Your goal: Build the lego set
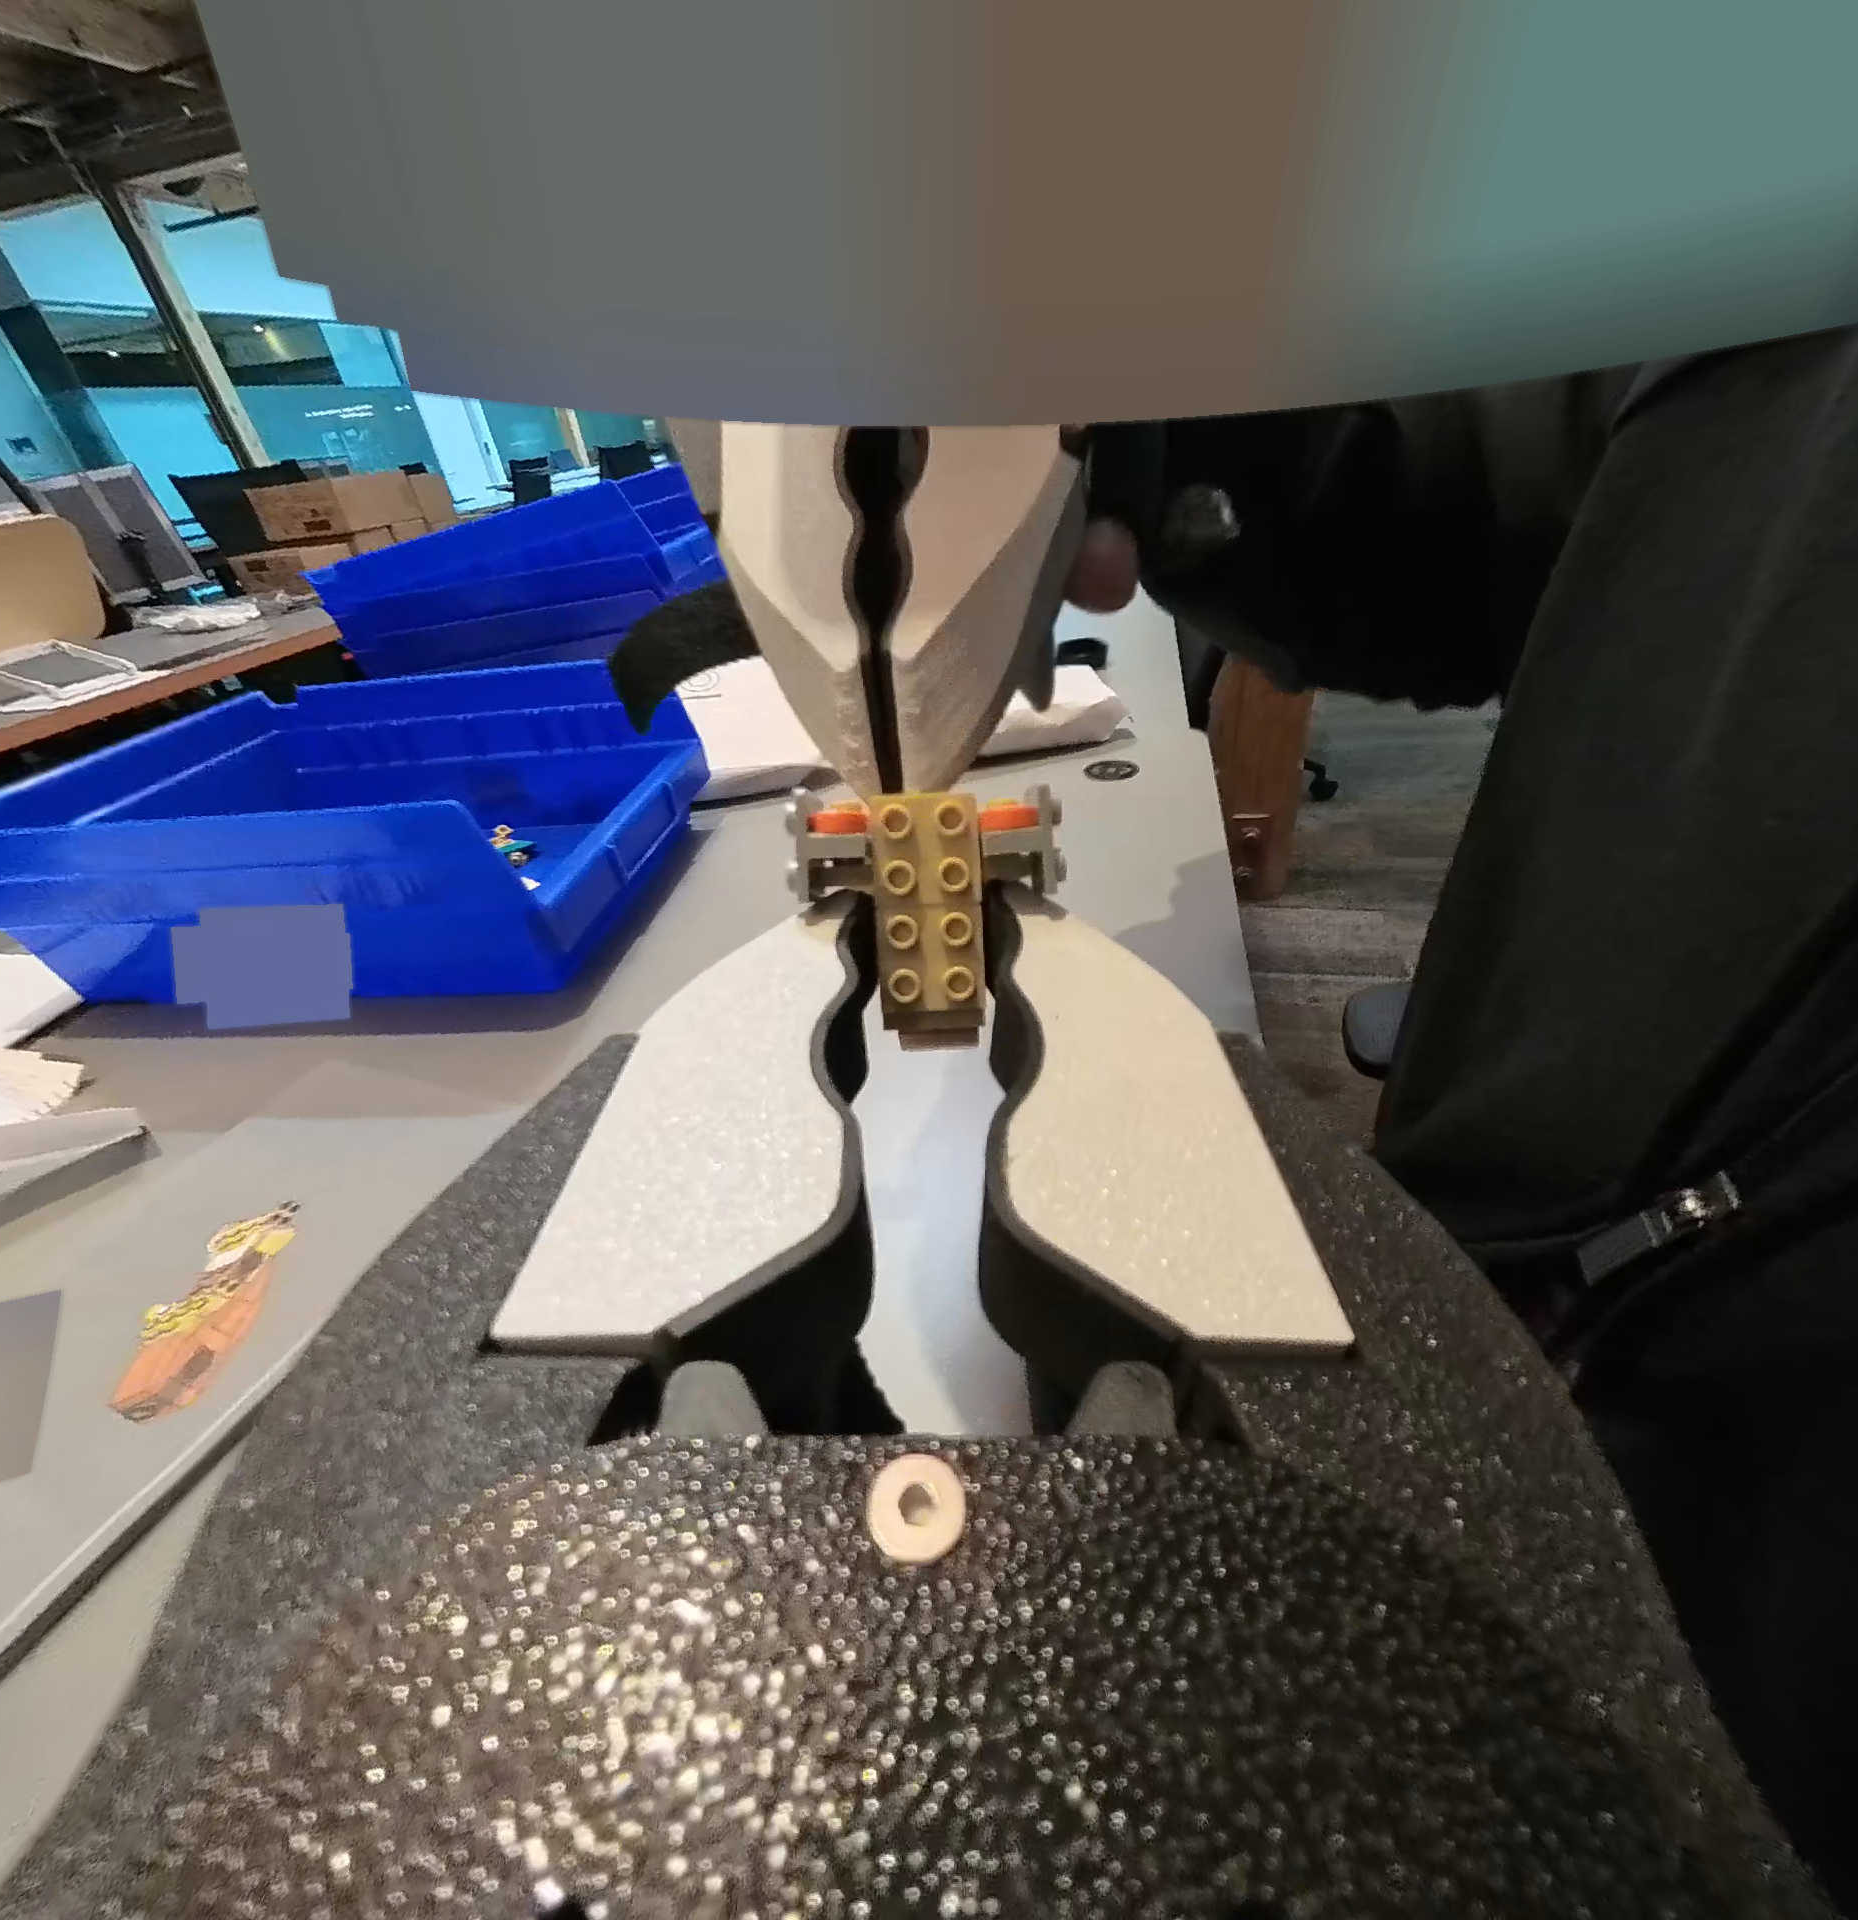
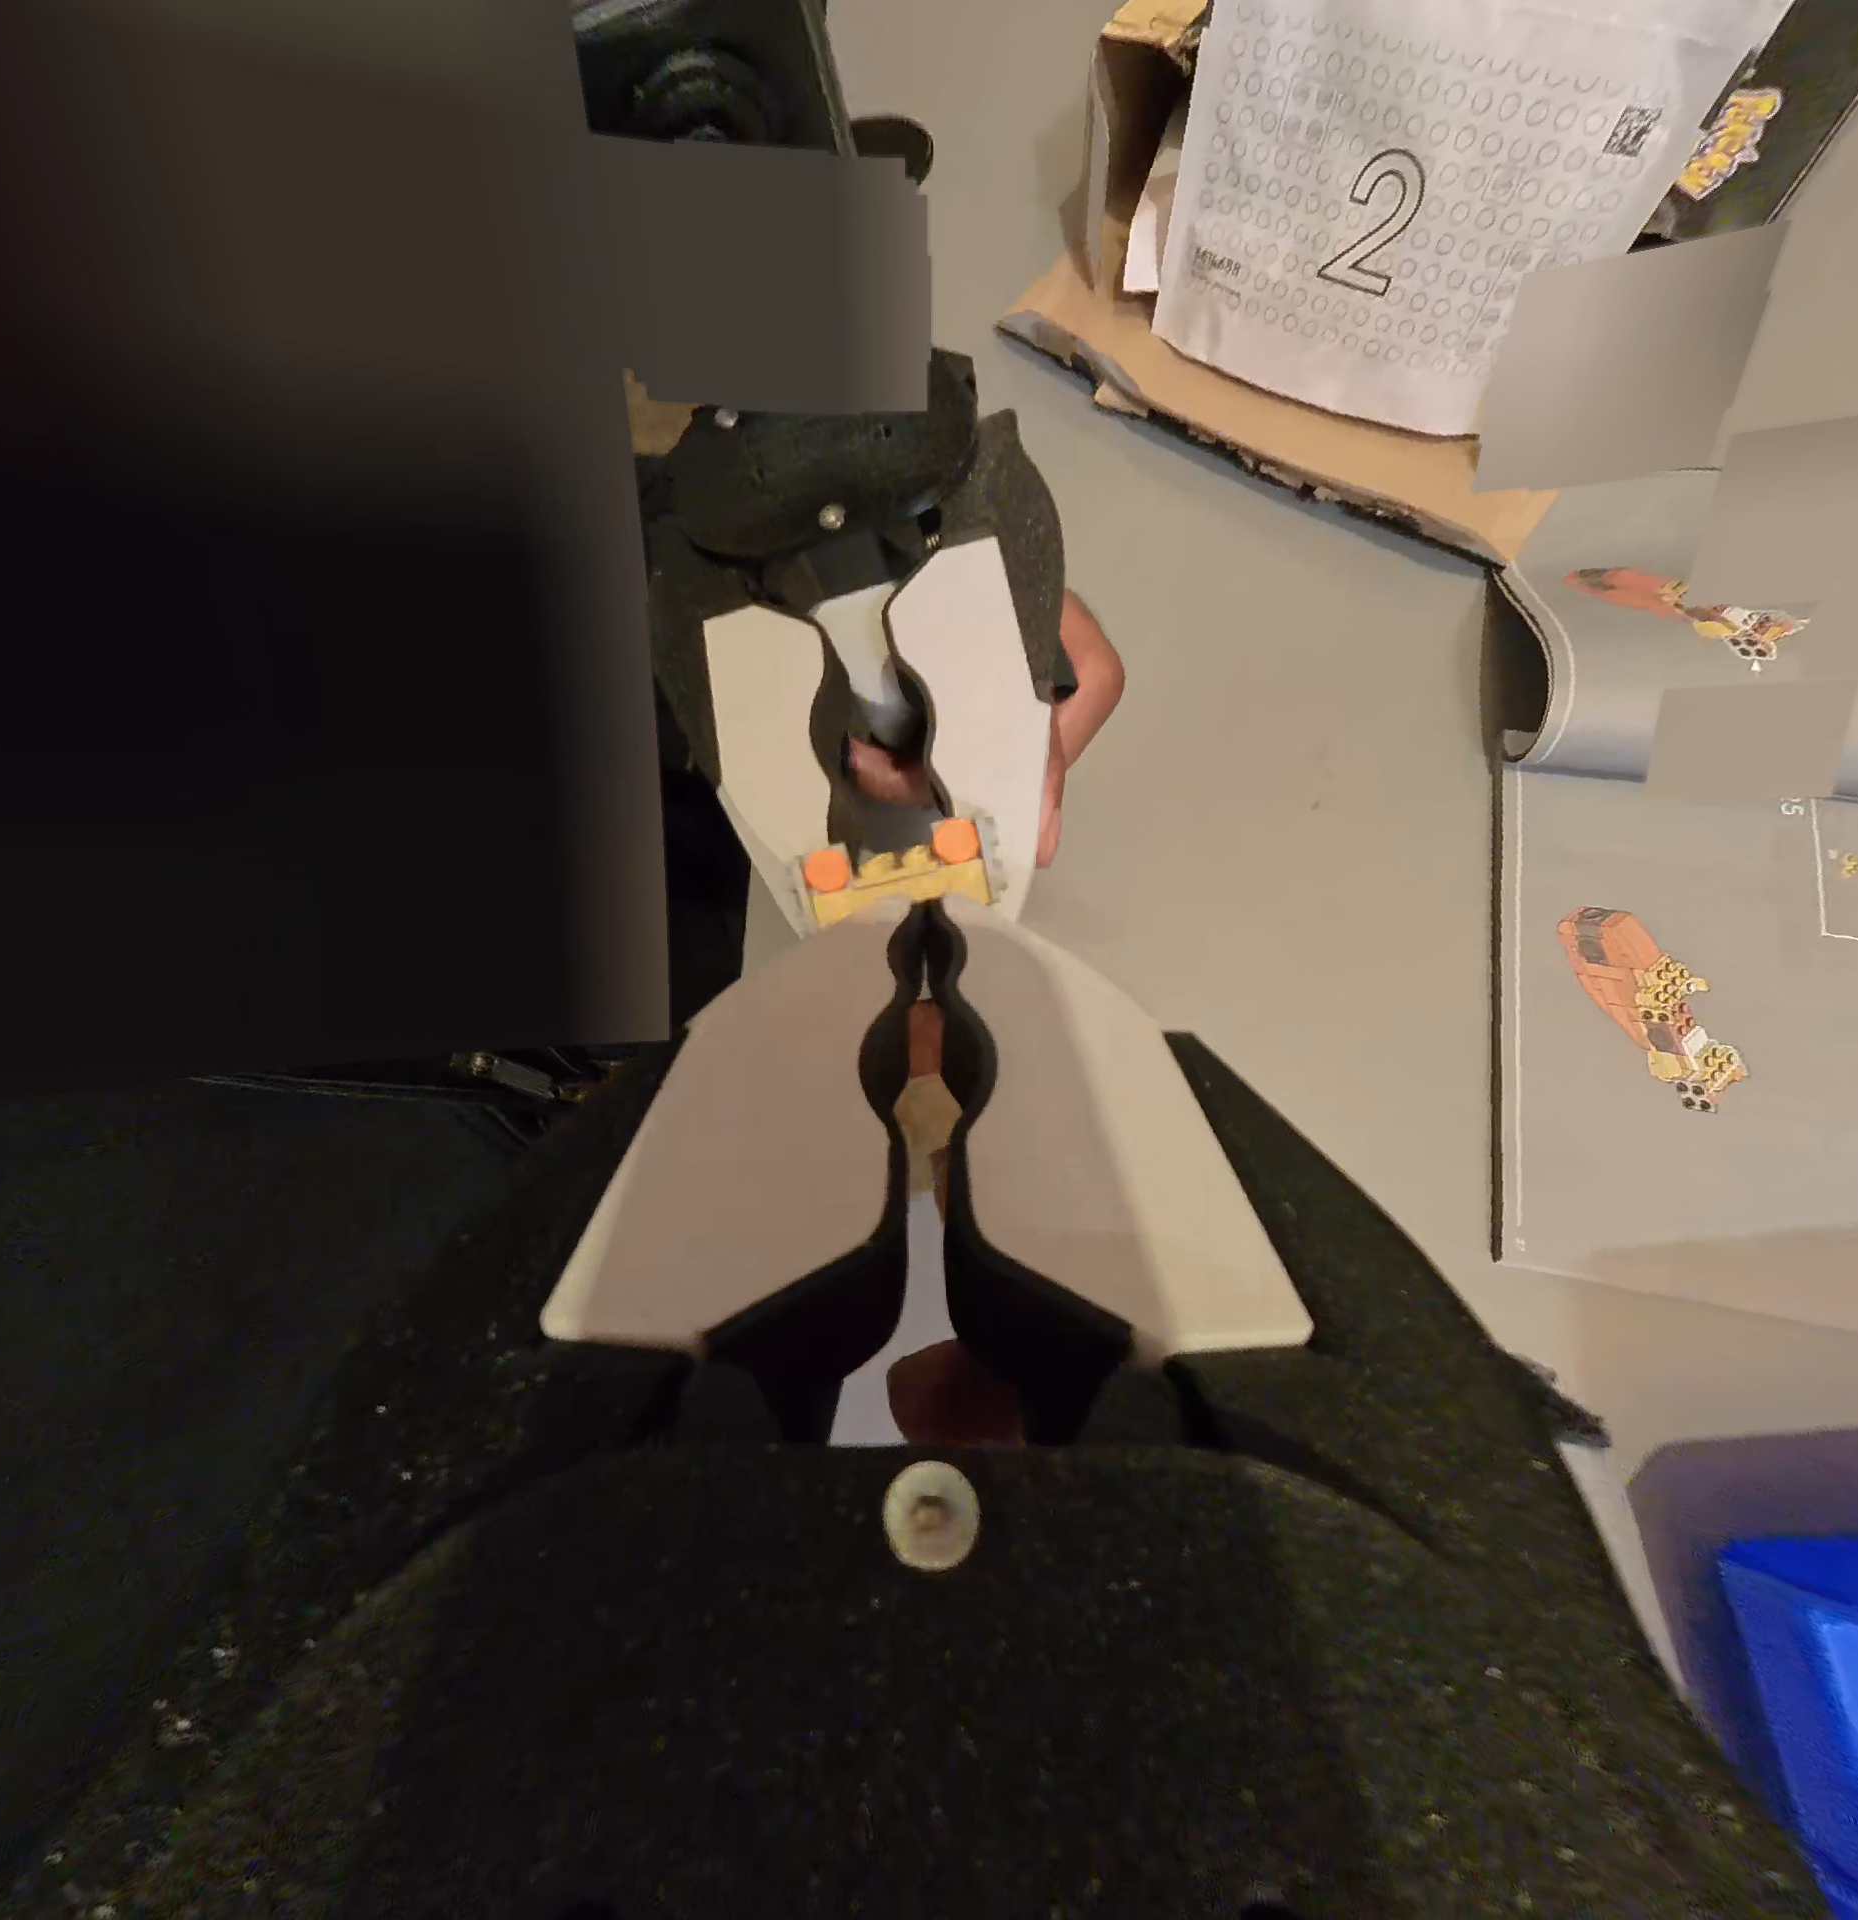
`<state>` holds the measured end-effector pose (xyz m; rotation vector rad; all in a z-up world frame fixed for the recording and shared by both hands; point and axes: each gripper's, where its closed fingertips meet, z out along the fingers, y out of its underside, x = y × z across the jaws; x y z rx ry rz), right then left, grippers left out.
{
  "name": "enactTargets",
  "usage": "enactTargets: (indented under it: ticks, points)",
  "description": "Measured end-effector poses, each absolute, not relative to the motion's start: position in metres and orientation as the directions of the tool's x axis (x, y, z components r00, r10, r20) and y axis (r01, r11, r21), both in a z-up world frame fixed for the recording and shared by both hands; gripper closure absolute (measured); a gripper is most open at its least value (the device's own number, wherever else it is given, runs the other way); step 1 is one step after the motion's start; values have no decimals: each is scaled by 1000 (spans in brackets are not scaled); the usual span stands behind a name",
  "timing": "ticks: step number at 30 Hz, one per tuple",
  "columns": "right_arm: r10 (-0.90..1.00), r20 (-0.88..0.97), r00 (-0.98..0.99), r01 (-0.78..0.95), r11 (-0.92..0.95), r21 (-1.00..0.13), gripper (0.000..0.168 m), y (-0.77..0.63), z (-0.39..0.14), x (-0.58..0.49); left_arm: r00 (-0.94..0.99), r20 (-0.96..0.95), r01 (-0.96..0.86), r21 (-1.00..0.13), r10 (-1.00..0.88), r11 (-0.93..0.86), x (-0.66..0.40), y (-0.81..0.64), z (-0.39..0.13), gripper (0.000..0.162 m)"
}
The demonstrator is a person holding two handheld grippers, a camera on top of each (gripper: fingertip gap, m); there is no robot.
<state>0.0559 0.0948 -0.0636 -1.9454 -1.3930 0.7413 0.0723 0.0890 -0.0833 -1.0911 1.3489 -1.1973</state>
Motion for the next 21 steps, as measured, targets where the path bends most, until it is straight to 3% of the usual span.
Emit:
enactTargets:
  ticks: [6,21]
  points:
    - [949,-129,289,575,-280,-769,168,92,-61,60,-155,-1,-30,-1000,-988,6,76,84,-80,143]
    - [941,-215,261,582,-331,-742,168,88,-64,63,-164,-53,-73,-995,-985,66,78,80,-83,143]
